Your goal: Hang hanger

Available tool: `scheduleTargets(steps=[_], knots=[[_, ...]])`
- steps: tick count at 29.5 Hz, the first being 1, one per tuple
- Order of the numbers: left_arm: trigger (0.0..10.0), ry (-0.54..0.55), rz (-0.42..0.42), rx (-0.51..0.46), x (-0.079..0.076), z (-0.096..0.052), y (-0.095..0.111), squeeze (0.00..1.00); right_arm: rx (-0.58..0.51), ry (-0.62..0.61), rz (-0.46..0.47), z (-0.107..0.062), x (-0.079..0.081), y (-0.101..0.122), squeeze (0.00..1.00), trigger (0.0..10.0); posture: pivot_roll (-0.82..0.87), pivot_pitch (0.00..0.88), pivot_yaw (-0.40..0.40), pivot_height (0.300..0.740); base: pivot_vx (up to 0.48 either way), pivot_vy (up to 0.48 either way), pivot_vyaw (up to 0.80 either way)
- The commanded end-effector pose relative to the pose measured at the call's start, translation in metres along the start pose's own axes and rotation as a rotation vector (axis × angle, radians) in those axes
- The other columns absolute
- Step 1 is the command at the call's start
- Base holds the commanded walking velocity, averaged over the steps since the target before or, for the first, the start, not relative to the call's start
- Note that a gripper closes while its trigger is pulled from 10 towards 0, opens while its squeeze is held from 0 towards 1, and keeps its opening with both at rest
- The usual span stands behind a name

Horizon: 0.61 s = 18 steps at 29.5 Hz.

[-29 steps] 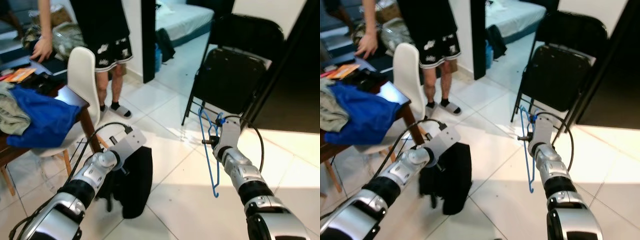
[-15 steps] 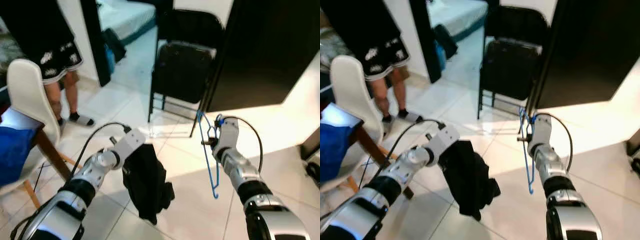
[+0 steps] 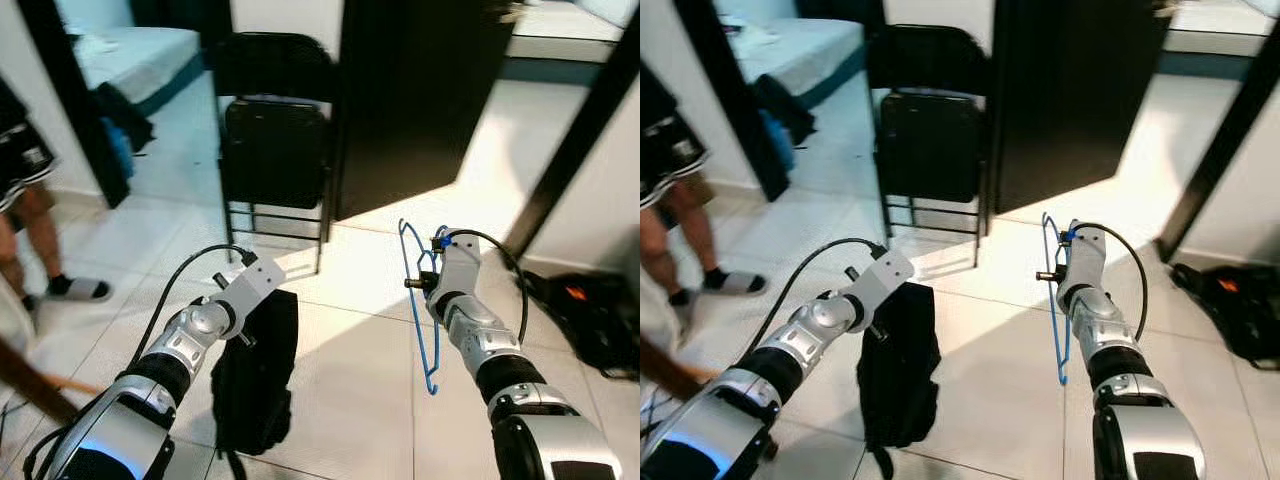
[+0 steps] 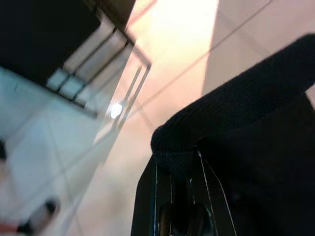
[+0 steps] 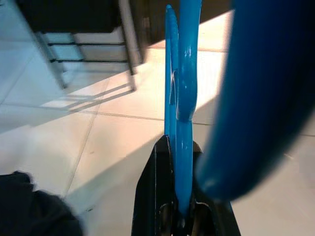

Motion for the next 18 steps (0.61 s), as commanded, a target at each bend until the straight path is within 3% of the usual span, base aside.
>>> scheduleTargets(steps=[1, 18], knots=[[10.0, 0.007, -0.006, -0.024, 0.0048, 0.0006, 0.0047, 0.00, -0.011, 0.013, -0.011, 0.0012, 0.0048, 0.0023, 0.00, 10.0, -0.06, 0.019, 0.010, 0.740, 0.000, 0.000, -0.77], [10.0, 0.012, -0.002, -0.037, 0.0068, 0.0017, 0.0073, 0.00, -0.008, 0.039, -0.005, 0.0022, 0.0095, 0.0026, 0.00, 10.0, -0.06, 0.022, 0.013, 0.740, 0.000, 0.000, -0.77]])
Point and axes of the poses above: a point about 5 cm out from each wrist's last joint towards the gripper, its own z axis pointing out of the wrist towards the gripper, its own y axis along the axis of the wrist's last joint, x = y × z, the point moved 2 cm from there along z, pointing out of the wrist towards the gripper, and after that the axes turned 6 degrees about z, right-handed, at the moved point
